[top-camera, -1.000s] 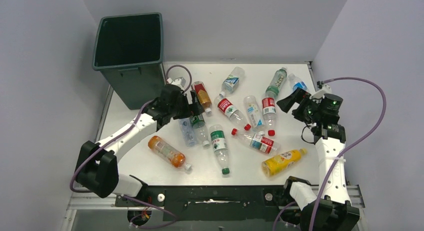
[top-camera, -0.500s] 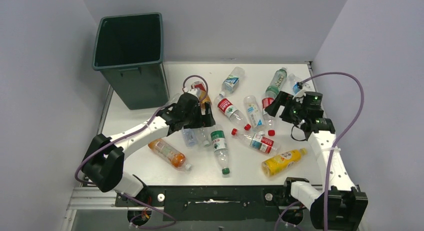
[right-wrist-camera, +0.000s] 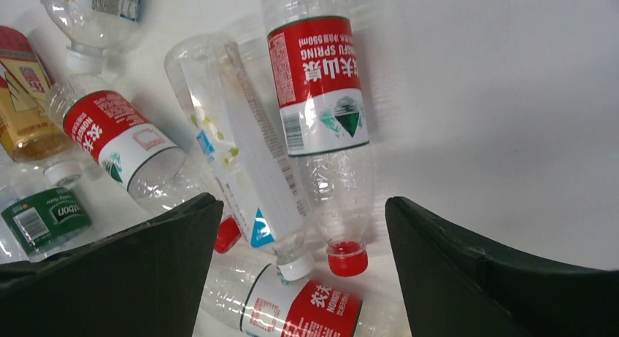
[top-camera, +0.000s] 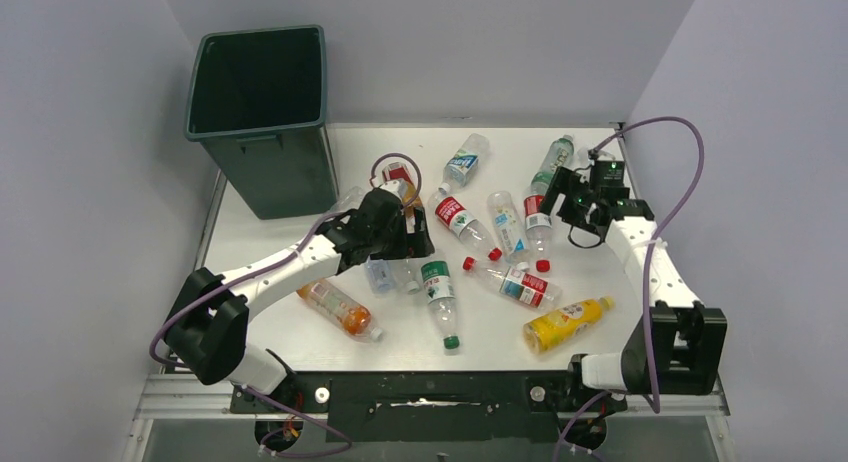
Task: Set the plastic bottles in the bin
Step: Pick up the plastic bottle at the center of the board.
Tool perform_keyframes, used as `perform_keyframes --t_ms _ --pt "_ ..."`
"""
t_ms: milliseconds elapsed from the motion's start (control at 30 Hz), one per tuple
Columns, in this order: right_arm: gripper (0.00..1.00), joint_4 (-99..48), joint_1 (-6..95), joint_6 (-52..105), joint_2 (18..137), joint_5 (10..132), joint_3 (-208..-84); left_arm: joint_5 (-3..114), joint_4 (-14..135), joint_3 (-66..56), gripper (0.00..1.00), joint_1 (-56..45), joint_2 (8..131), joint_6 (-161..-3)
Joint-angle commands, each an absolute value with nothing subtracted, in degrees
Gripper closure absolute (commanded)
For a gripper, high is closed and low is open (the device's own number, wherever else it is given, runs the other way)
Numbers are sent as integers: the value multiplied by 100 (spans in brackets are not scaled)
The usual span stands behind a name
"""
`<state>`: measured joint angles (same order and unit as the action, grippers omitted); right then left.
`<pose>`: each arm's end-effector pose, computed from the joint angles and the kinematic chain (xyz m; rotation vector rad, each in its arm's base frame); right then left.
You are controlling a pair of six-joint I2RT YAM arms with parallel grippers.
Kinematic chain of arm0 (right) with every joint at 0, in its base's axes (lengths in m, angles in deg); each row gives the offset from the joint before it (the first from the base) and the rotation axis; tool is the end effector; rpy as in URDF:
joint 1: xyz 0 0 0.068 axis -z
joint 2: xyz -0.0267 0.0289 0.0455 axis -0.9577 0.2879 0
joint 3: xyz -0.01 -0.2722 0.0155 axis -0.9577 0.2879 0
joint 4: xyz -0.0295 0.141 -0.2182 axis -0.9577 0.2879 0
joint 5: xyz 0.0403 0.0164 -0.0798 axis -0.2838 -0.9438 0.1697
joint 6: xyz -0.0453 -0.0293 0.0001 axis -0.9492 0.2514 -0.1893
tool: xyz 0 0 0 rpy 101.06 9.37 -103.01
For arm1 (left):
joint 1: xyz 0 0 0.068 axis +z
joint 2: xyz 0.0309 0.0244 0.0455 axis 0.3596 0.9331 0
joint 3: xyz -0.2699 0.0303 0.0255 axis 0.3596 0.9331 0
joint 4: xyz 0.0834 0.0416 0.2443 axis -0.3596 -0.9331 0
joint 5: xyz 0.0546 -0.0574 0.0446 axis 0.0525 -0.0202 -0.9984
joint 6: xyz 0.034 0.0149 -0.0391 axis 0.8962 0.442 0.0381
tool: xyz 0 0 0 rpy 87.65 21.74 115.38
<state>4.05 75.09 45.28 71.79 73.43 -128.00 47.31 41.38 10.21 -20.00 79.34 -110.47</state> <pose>0.2778 -0.0054 0.2716 0.5335 2.3602 0.3084 0.2403 -0.2095 0.2381 0.0265 2.4625 -0.6633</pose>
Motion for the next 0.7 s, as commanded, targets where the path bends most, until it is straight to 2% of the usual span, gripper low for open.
perform_keyframes --t_ms 0,233,667 --pt "14 69 7730 4591 7619 7577 -13475 4725 4352 778 12 -2059 7795 -11019" --pt "13 -160 8390 4667 8516 7419 -14366 4768 4465 755 12 -2145 7834 -10989" --pt "9 -534 8262 4932 10367 6768 -15572 4554 4409 678 12 -2138 7896 -10877"
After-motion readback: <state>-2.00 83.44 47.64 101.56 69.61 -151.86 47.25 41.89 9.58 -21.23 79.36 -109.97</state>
